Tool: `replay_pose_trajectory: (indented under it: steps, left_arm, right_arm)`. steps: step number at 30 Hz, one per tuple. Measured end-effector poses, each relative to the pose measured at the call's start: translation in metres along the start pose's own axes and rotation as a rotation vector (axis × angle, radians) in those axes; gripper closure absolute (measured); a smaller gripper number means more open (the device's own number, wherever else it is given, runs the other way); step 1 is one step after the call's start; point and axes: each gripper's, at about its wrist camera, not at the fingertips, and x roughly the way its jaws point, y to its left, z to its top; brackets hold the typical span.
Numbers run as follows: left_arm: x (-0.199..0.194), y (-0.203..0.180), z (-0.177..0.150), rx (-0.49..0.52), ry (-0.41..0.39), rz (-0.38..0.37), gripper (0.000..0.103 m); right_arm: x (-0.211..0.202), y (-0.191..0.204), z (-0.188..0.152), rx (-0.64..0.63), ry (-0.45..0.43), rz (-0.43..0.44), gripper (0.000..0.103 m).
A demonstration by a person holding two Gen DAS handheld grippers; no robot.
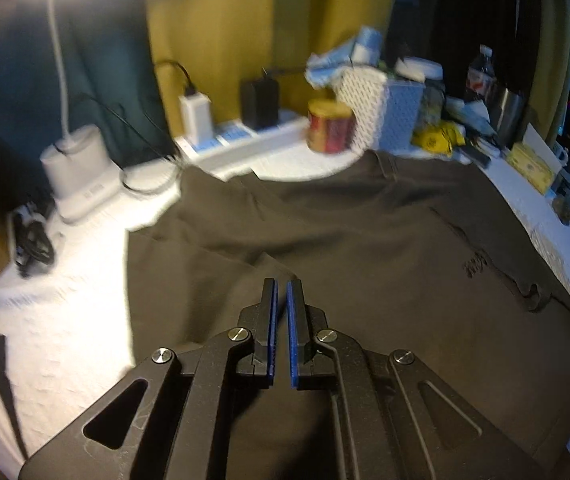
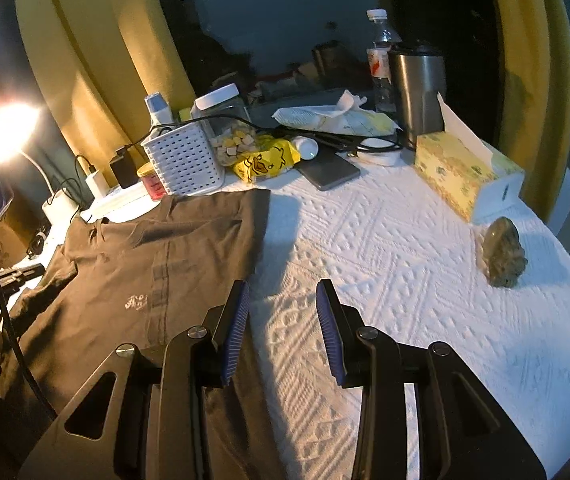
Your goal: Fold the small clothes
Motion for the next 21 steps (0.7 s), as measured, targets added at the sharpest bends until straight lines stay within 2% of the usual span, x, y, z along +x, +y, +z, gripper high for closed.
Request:
replay_pose_trajectory:
  steps: [3, 5, 7, 8, 9, 14, 19, 20, 21]
  left_arm:
    - [-0.005, 0.001, -0.003, -0.010, 0.028, 0.006, 0.098]
    - [-0.015, 0.006, -0.005, -0.016, 0.033, 0.039, 0.095]
    - [-0.025, 0.017, -0.008, -0.032, 0.030, 0.052, 0.062]
    - [-0.034, 0.027, -0.013, -0.057, 0.022, 0.061, 0.026]
    - [-0.038, 0.034, -0.017, -0.078, 0.013, 0.069, 0.016]
    - [-0.045, 0.076, -0.050, -0.168, 0.071, 0.110, 0.016]
    - [-0.044, 0.087, -0.065, -0.227, 0.067, 0.013, 0.016]
    - [-0.042, 0.087, -0.065, -0.236, 0.066, -0.007, 0.019]
    - [-0.041, 0.085, -0.065, -0.242, 0.063, -0.035, 0.032]
  right_arm:
    - [-0.001, -0.004, -0.003, 0.007, 0.001, 0.000, 0.066]
    - [0.001, -0.005, -0.004, 0.013, 0.005, 0.003, 0.066]
    - [0.004, -0.004, -0.005, 0.014, 0.011, 0.008, 0.066]
    - [0.006, -0.002, -0.006, 0.011, 0.016, 0.013, 0.066]
    - [0.008, -0.001, -0.007, 0.009, 0.019, 0.017, 0.066]
    - [0.018, 0.011, -0.009, -0.005, 0.041, 0.044, 0.066]
    - [0.022, 0.026, -0.010, -0.033, 0.057, 0.057, 0.066]
    - [0.022, 0.029, -0.009, -0.038, 0.058, 0.060, 0.066]
    - [0.022, 0.032, -0.009, -0.042, 0.056, 0.061, 0.066]
